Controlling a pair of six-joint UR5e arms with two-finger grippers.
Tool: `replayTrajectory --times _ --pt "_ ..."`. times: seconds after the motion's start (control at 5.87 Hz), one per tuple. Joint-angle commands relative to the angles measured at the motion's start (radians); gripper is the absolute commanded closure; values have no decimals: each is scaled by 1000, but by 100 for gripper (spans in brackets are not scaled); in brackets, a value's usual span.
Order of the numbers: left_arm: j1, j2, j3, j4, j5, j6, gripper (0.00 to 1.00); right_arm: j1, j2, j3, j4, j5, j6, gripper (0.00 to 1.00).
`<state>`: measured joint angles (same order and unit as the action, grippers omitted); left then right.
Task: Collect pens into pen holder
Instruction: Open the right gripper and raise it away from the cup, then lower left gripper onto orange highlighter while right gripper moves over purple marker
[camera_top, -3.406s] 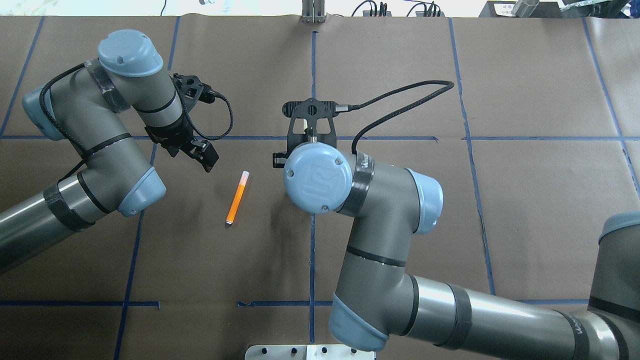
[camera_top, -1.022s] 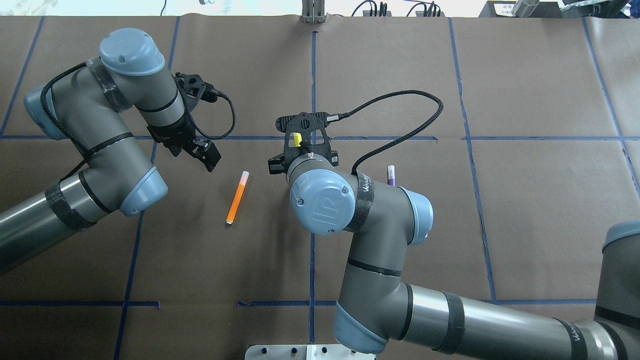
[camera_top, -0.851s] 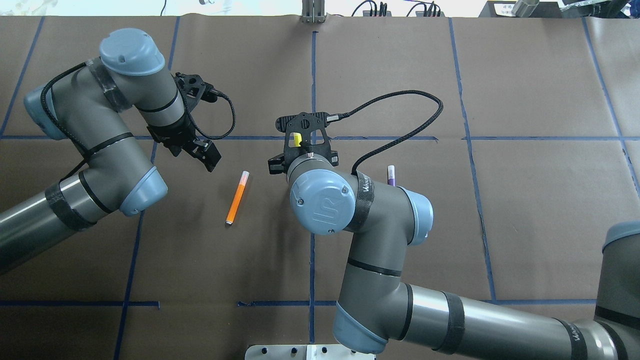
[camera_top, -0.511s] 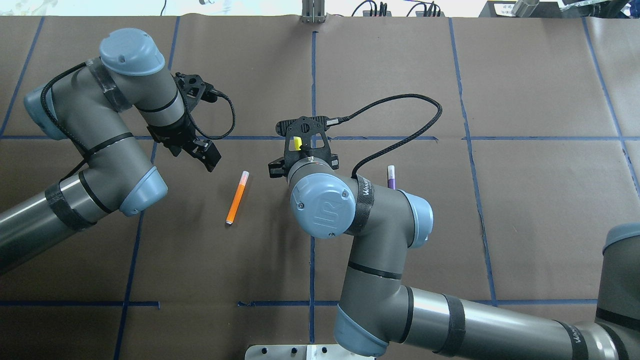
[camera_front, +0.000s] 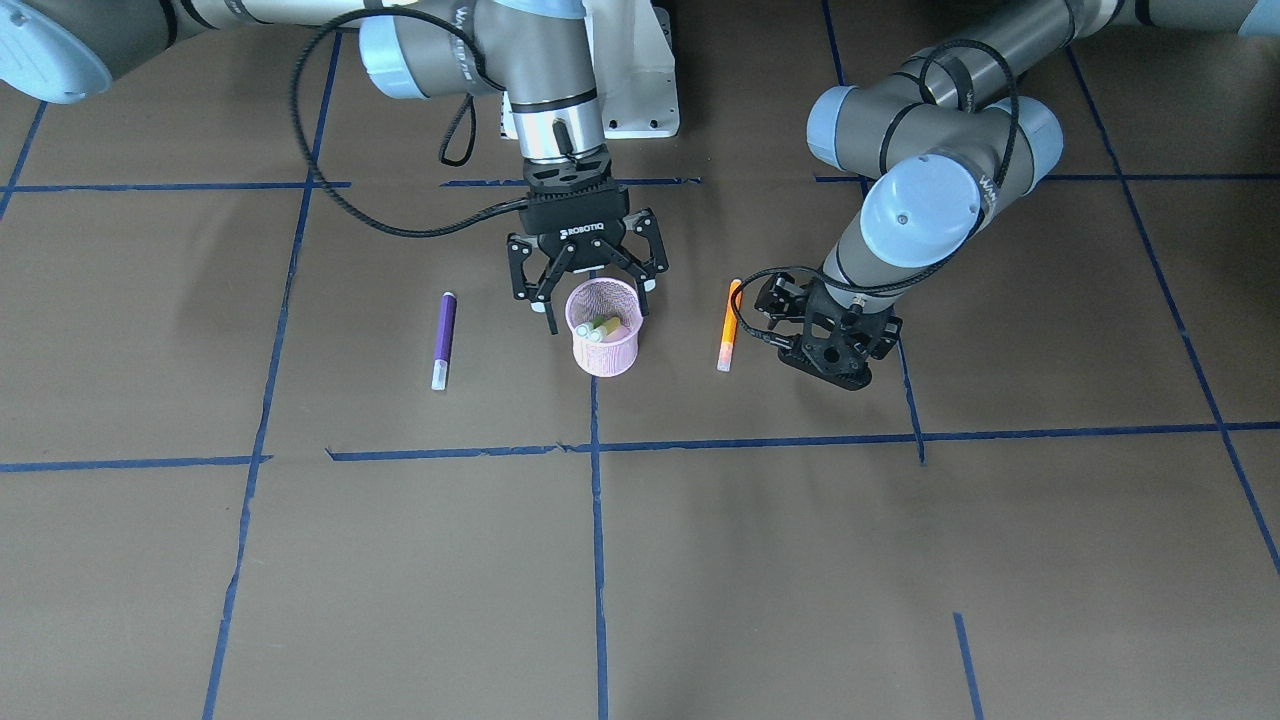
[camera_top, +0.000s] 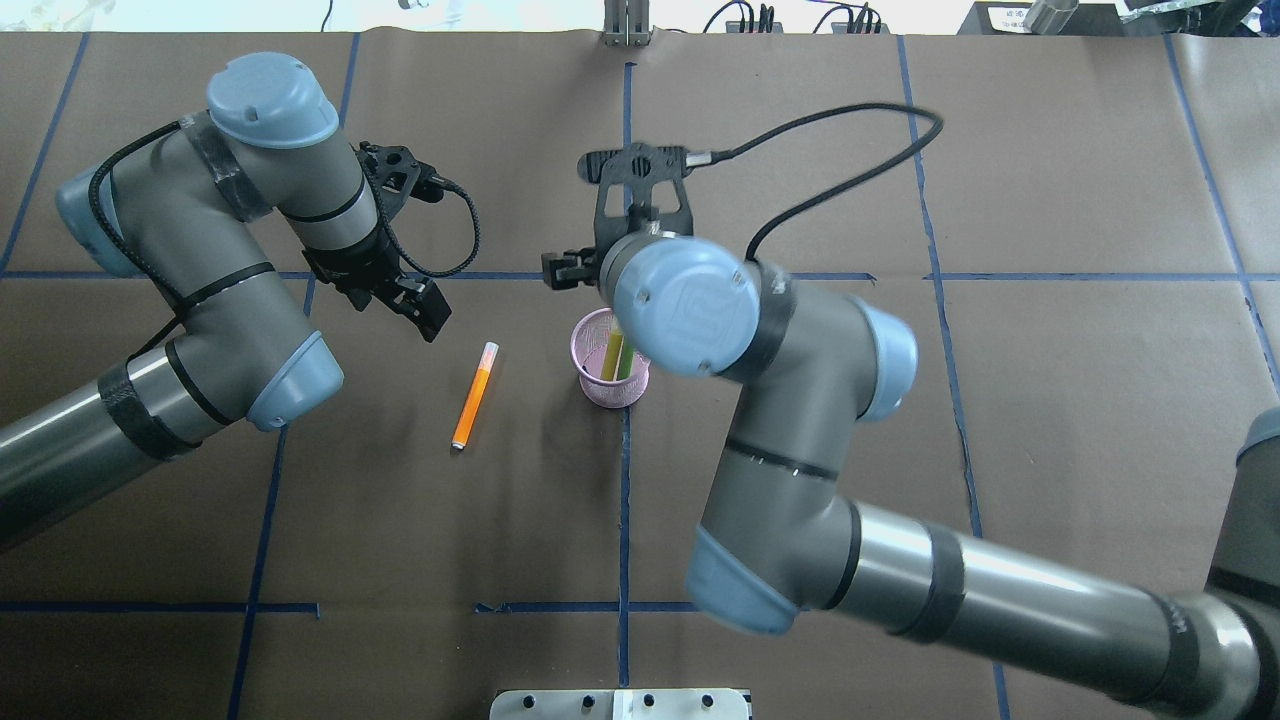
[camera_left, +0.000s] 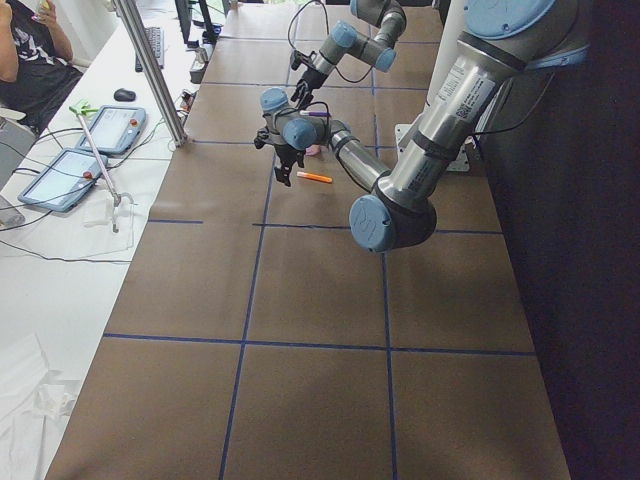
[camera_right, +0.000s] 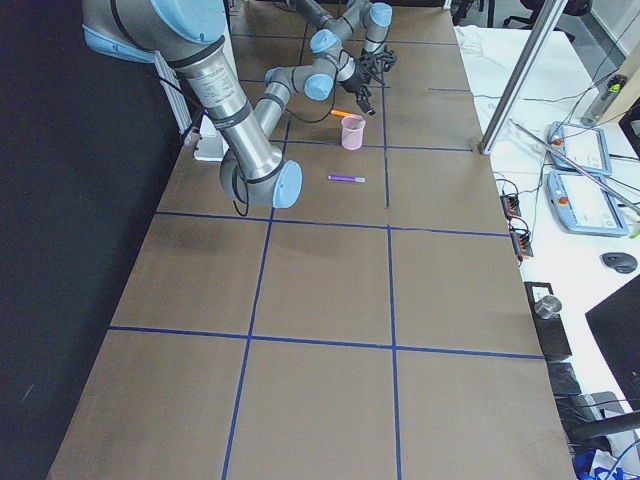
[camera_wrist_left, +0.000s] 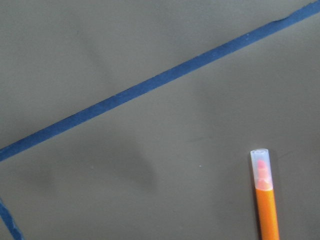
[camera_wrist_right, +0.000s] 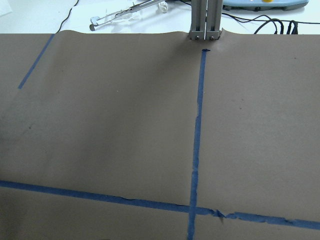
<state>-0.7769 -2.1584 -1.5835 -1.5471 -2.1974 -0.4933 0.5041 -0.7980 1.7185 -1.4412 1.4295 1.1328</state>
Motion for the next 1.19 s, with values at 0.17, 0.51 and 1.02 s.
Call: replayTrajectory --times 0.17,0.51,1.02 --pt "43 -47 0 12 11 -72 0 127 -88 66 -105 284 -62 0" --pt "91 -49 -1 10 89 -88 0 201 -219 69 -100 474 -148 0" --pt "160 -35 29 -4 125 -82 0 202 -308 98 -91 519 -151 0"
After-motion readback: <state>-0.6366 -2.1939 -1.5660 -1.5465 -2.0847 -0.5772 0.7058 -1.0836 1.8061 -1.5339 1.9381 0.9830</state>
